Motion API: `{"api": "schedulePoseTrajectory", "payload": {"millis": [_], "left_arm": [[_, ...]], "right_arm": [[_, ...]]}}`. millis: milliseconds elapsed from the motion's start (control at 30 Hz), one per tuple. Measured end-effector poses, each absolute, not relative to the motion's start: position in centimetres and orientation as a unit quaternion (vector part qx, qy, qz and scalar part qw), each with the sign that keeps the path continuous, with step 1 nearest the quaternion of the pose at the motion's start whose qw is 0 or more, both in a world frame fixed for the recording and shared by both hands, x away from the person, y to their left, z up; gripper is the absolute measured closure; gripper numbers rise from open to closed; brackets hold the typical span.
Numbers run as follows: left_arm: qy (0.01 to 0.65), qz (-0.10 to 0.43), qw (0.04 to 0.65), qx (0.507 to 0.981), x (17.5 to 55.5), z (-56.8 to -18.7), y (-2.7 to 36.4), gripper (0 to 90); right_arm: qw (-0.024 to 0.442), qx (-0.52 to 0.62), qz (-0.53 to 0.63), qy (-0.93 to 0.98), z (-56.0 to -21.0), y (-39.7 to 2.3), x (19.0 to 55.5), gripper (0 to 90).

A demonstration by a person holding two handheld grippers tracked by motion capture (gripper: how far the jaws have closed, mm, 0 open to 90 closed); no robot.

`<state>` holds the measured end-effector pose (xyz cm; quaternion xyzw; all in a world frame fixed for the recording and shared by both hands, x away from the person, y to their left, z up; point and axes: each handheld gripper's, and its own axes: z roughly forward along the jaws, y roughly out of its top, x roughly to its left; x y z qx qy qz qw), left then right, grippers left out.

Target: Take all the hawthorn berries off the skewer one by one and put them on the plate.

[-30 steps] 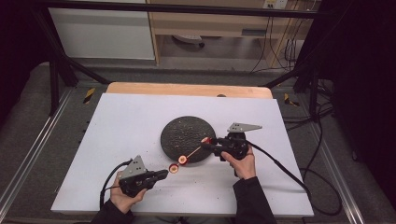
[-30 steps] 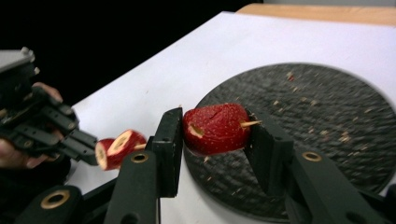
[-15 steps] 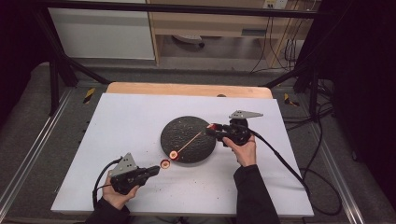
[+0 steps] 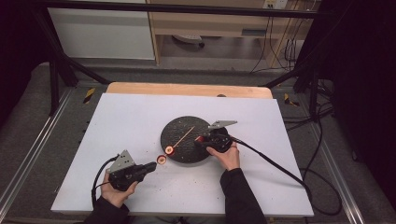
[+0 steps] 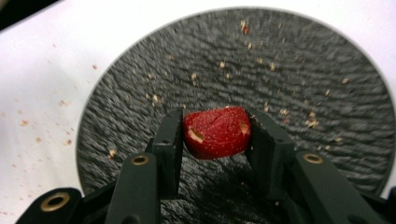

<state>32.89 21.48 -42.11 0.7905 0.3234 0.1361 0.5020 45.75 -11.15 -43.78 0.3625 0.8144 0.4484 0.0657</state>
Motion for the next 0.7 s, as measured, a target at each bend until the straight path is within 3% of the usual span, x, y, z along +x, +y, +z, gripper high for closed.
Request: {"api": "schedulePoseTrajectory", "payload": {"millis": [167,267,400,433,700], "left_arm": [[0.327,0.136,0.501,0.790,33.0,-42.2,21.4,88.2],[0.328,0.135,0.499,0.791,33.1,-42.2,21.4,88.1],[0.329,0.134,0.498,0.791,33.0,-42.2,21.3,88.1],[0.329,0.135,0.498,0.791,33.0,-42.2,21.2,88.2],[0.325,0.134,0.497,0.793,33.0,-42.3,20.7,88.1]], "right_arm": [[0.076,0.358,0.432,0.824,-44.5,-10.9,45.8,58.1],[0.078,0.358,0.428,0.826,-44.5,-10.9,45.8,52.1],[0.085,0.357,0.438,0.821,-43.7,-11.2,45.5,41.9],[0.083,0.355,0.448,0.816,-43.0,-11.4,45.2,33.5],[0.074,0.349,0.472,0.806,-40.9,-12.1,43.3,13.5]]}}
